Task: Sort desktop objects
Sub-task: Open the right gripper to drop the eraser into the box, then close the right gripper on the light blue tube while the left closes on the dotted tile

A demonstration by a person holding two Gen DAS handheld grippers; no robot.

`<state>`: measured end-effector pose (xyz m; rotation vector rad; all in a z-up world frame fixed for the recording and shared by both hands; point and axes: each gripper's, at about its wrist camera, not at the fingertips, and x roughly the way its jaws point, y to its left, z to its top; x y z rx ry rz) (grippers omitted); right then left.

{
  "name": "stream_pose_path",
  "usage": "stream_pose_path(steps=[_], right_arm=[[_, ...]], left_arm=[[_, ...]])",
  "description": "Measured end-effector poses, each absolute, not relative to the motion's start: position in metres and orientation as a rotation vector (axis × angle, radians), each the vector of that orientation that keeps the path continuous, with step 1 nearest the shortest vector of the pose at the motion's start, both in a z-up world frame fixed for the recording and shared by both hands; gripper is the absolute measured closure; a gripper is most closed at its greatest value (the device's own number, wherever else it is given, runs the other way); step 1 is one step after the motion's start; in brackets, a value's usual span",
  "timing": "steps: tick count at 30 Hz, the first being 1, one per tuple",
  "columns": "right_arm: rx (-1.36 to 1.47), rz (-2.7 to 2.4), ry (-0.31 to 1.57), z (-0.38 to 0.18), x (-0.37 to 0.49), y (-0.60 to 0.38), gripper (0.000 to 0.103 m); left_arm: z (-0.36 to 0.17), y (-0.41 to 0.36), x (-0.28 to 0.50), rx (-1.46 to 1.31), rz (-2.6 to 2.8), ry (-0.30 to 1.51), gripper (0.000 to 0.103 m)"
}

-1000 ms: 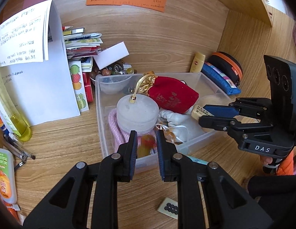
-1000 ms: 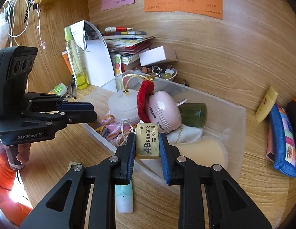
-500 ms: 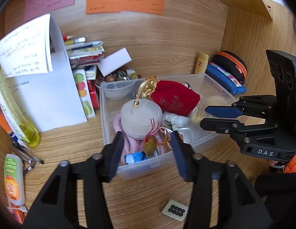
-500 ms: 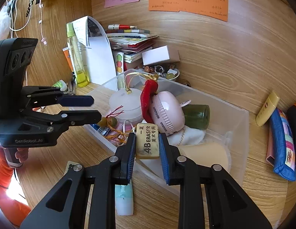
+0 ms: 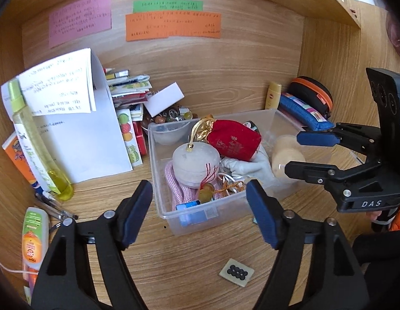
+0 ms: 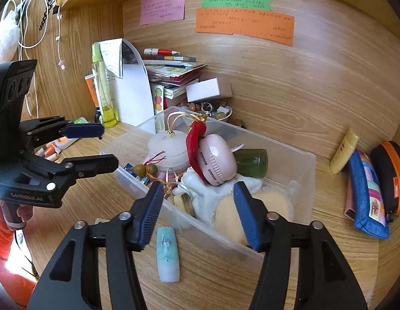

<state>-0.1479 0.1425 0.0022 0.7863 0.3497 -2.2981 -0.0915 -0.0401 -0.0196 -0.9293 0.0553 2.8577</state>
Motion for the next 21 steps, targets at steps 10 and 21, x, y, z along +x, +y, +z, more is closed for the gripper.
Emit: stream_pose_path(steps=[10, 21], right_arm=[[0.751, -2.339, 0.348, 0.007, -0.124, 0.156, 0.029], [0.827, -2.336, 0.340, -0.014, -0.109, 0.167, 0.028]], left_arm=[[-0.017, -0.033, -0.070, -0.908, 2.886, 0.070, 0.012], [-0.041, -0.029, -0.057, -1.016, 2.858, 0.036, 0.009]])
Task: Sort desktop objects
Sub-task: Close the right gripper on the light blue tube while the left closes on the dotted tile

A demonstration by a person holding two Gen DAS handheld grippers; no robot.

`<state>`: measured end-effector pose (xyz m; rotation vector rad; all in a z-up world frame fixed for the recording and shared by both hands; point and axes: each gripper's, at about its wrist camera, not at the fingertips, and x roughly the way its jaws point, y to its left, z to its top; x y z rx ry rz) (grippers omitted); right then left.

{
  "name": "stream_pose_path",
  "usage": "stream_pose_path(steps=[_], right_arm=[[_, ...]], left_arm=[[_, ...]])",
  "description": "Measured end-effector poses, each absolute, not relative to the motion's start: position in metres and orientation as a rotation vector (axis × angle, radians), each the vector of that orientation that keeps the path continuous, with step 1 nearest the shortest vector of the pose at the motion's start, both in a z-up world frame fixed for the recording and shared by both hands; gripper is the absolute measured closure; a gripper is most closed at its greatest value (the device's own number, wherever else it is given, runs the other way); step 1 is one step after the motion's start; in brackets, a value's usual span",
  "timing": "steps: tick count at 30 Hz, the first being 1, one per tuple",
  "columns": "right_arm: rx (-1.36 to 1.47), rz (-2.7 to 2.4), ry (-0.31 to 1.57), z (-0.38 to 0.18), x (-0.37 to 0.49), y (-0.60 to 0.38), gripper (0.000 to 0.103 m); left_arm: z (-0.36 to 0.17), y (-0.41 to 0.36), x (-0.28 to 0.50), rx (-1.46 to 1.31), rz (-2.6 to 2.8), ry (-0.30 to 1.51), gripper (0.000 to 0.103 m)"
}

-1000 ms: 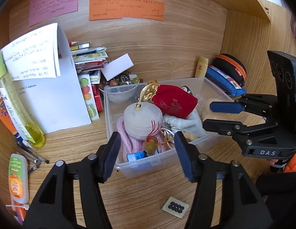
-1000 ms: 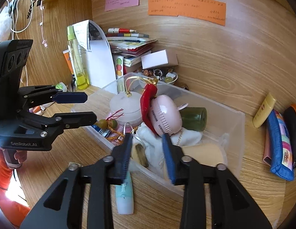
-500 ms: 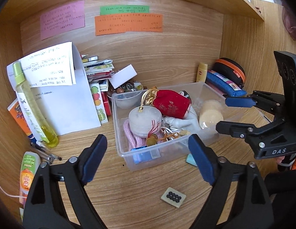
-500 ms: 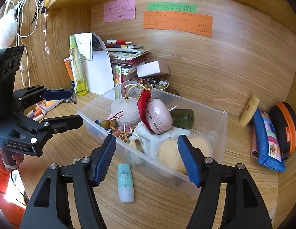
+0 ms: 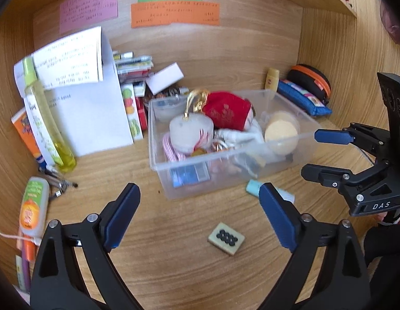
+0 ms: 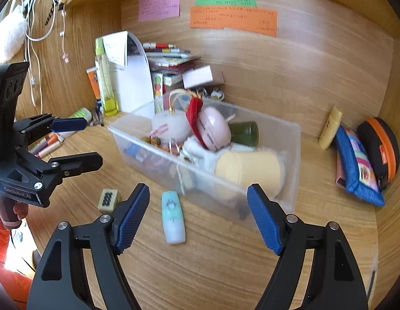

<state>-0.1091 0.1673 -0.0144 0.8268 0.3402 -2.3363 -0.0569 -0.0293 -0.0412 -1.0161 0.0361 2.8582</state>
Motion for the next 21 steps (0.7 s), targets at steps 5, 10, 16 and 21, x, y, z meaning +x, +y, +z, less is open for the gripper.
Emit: stream_pose_path(steps=[5, 10, 16, 21], right_arm=[[0.881, -2.323, 0.357, -0.029, -0.107, 0.167, 0.028], [0.936, -2.311, 0.352, -0.043, -0.110, 0.166, 0.028], [1.009, -2.295, 0.375, -0.061, -0.115, 0.161, 0.028], [1.022, -2.260, 0.410, -0.066, -0.115, 0.153, 0.028]], left_arm=[[-0.056, -0.028, -0.056, -1.085, 2.824, 0.016, 0.009], [-0.073, -0.025, -0.057, -1.156, 2.770, 0.017, 0.009], [-0.091, -0.021, -0.062, -1.233, 2.705, 0.044, 0.009], [-0.094, -0.021, -0.066, -1.241, 2.700, 0.063, 0.015]])
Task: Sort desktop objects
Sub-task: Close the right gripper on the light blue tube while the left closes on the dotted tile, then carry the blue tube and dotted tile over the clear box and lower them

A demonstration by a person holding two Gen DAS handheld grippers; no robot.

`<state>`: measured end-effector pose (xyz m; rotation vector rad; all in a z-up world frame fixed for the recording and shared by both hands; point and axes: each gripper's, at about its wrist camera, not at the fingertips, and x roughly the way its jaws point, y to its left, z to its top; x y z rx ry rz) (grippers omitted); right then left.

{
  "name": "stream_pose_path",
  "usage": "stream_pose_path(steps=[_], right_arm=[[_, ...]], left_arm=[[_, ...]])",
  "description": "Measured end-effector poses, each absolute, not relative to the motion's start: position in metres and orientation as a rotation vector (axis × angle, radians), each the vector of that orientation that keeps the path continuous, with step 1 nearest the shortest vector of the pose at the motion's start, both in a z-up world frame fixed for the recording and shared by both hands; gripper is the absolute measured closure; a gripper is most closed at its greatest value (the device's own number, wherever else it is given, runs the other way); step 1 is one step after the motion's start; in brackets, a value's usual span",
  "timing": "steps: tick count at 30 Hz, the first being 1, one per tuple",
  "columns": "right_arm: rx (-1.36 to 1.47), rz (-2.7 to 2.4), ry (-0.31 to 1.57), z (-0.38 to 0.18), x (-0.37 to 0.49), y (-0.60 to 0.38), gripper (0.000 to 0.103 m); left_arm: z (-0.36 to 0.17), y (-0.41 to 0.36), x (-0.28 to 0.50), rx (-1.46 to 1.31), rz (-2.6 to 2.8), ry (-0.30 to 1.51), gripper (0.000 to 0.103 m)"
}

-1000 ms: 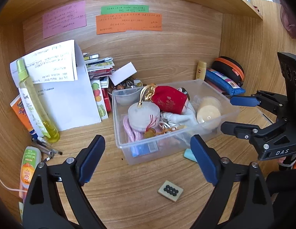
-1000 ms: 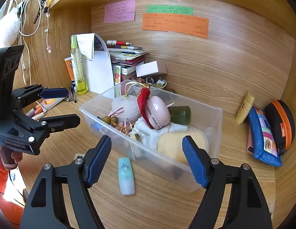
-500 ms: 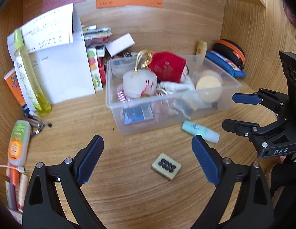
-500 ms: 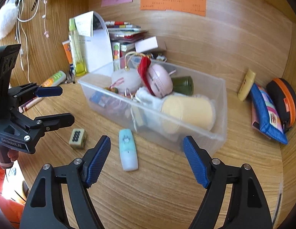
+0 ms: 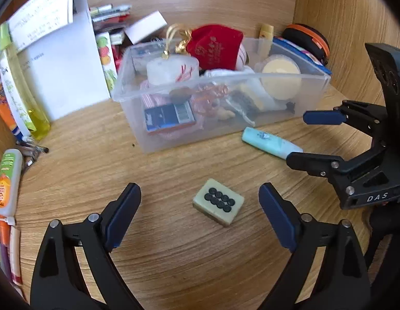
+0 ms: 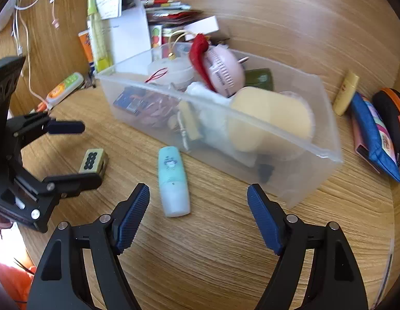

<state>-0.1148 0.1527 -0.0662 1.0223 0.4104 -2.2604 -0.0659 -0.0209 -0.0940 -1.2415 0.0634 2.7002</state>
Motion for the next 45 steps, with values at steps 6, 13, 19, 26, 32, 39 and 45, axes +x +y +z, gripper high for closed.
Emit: stream_pose_path(steps=[6, 13, 19, 26, 32, 39, 45], right_arm=[[1.034, -2.201, 0.438, -0.070, -0.118, 0.144, 0.030], [1.057, -2.149, 0.479, -0.077, -0.120, 0.133, 0.049], [1.049, -2.119, 0.481, -0.078, -0.118, 0.127, 0.060], [1.031, -2.094, 0.480, -0.076, -0.113, 0.122, 0.079], [1.035, -2.106, 0.472, -0.075, -0.112, 0.121, 0.080], [1.030, -2.100, 0.373, -0.069, -0.111, 0.127, 0.080], [0.994, -2.102, 0.290, -0.057, -0.106, 0.138, 0.080]], left_arm=[[-0.099, -0.016, -0.070, -1.261, 2.635, 0.105, 0.032], [-0.097, -0.018, -0.072, -1.248, 2.615, 0.154, 0.048], [-0.096, -0.019, -0.073, -1.252, 2.595, 0.179, 0.054], [-0.095, -0.015, -0.073, -1.242, 2.575, 0.182, 0.062], [-0.095, -0.013, -0.069, -1.231, 2.592, 0.182, 0.064], [-0.095, -0.008, -0.067, -1.232, 2.673, 0.113, 0.064], [-0.086, -0.002, -0.057, -1.169, 2.698, 0.111, 0.064]])
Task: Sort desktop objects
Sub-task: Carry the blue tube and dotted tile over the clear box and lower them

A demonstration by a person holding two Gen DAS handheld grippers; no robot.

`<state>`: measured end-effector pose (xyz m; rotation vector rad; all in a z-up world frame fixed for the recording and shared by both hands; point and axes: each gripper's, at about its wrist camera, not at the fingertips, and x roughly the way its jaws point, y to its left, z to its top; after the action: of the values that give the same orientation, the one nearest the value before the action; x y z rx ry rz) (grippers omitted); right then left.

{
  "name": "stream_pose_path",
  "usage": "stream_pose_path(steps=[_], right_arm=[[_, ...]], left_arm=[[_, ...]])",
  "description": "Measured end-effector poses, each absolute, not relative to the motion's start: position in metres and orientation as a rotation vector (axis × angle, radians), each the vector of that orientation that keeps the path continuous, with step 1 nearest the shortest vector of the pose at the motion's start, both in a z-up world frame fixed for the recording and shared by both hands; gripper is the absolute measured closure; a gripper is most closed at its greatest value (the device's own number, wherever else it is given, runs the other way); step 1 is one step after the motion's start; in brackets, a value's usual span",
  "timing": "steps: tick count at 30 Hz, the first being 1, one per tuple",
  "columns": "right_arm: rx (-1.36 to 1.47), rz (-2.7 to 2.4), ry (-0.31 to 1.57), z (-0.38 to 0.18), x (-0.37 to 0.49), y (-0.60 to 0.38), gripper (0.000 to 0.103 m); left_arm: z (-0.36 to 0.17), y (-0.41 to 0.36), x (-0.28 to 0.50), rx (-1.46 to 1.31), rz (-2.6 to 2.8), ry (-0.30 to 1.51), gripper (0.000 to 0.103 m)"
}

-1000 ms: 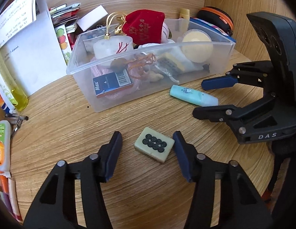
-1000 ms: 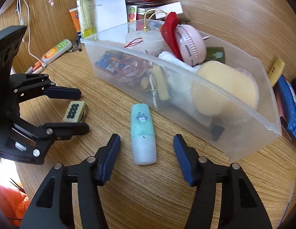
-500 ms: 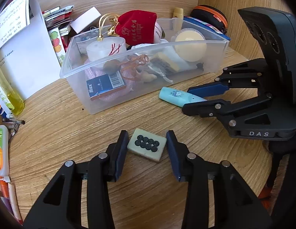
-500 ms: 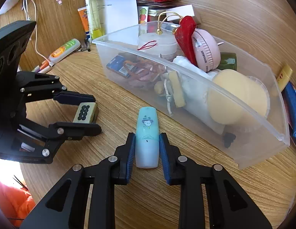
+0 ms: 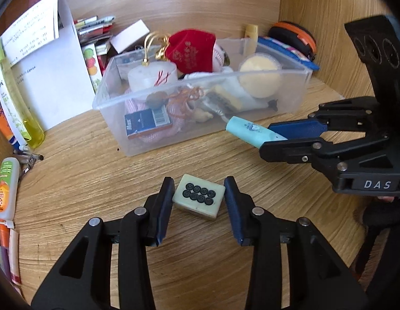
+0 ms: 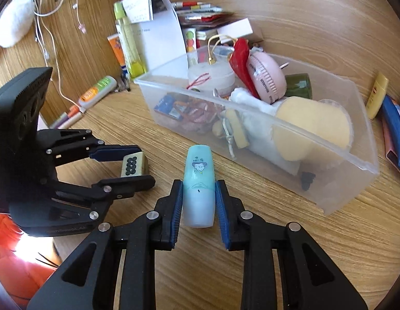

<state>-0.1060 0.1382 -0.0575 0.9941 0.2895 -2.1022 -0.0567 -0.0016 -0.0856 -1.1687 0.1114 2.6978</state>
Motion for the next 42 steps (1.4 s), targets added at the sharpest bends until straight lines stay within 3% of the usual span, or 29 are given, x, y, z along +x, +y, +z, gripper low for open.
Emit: stream_pose_path(steps=[25, 42], right_arm=[[0.807, -2.277, 0.200, 0.002, -0.110, 0.189, 0.080], [0.803, -2.358, 0.154, 0.013, -0.146, 0.201, 0.080]], left_arm=[[-0.024, -0.032, -0.063, -0.949, 2.882, -0.031, 0.064], [-0.017, -0.035, -0.112, -0.919, 2.861, -0.054, 0.064]])
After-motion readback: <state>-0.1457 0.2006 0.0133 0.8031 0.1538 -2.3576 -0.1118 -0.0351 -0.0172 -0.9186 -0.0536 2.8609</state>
